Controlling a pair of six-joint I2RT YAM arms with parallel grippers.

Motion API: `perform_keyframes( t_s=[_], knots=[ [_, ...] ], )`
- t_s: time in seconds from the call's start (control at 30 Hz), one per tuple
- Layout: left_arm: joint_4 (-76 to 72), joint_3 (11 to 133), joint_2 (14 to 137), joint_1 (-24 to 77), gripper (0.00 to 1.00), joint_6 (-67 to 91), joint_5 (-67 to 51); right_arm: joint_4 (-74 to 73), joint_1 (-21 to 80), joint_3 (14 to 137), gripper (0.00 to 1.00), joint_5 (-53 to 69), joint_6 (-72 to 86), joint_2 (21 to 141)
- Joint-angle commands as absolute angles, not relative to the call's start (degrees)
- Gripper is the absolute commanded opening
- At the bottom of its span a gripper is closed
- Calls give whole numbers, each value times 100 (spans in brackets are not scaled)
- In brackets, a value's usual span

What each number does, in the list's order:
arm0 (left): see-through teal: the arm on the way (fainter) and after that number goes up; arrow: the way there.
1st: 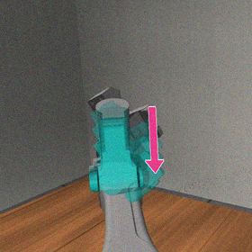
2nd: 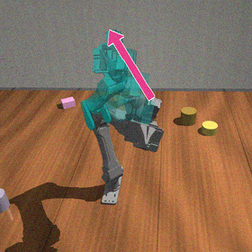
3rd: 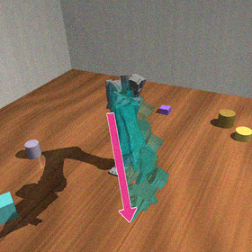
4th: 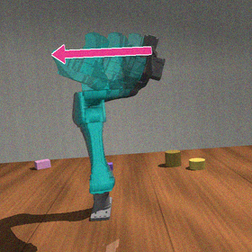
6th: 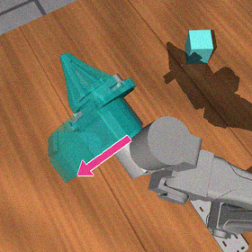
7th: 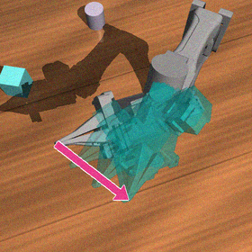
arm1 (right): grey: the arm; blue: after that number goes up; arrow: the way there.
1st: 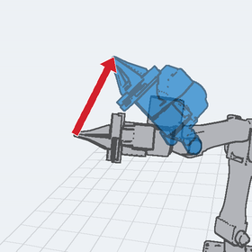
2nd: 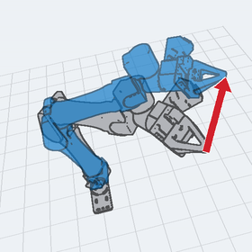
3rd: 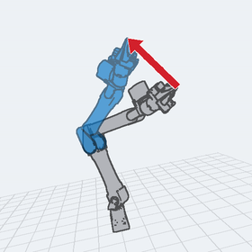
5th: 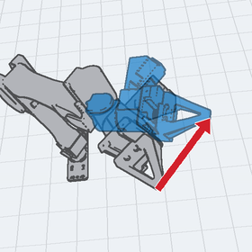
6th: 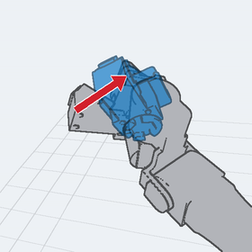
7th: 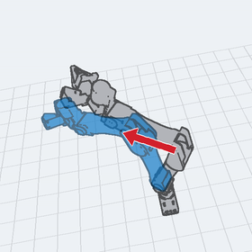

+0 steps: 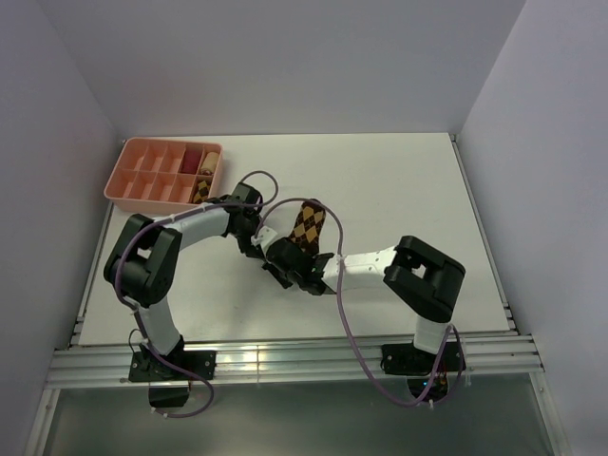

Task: Roll the socks
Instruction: Roll the sock at the center of the board.

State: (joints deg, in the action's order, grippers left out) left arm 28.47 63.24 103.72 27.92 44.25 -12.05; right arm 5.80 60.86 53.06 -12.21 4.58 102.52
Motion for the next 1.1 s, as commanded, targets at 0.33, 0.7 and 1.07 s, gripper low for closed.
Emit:
perform_keyframes(
  t_s=[0.33,0.7,1.07],
  knots=[
    [1900,5311,8642,2013,66,4912,-1019,1080,4571,5230,0,3166,1906,10458],
    [1073,4298,8139,2197,65,5264,-1661,3997,3516,4527,0,5545,4578,11583],
    [817,4306,8762,2575,57,5291,-1618,4149,3173,4456,0,5713,4984,12067]
  ],
)
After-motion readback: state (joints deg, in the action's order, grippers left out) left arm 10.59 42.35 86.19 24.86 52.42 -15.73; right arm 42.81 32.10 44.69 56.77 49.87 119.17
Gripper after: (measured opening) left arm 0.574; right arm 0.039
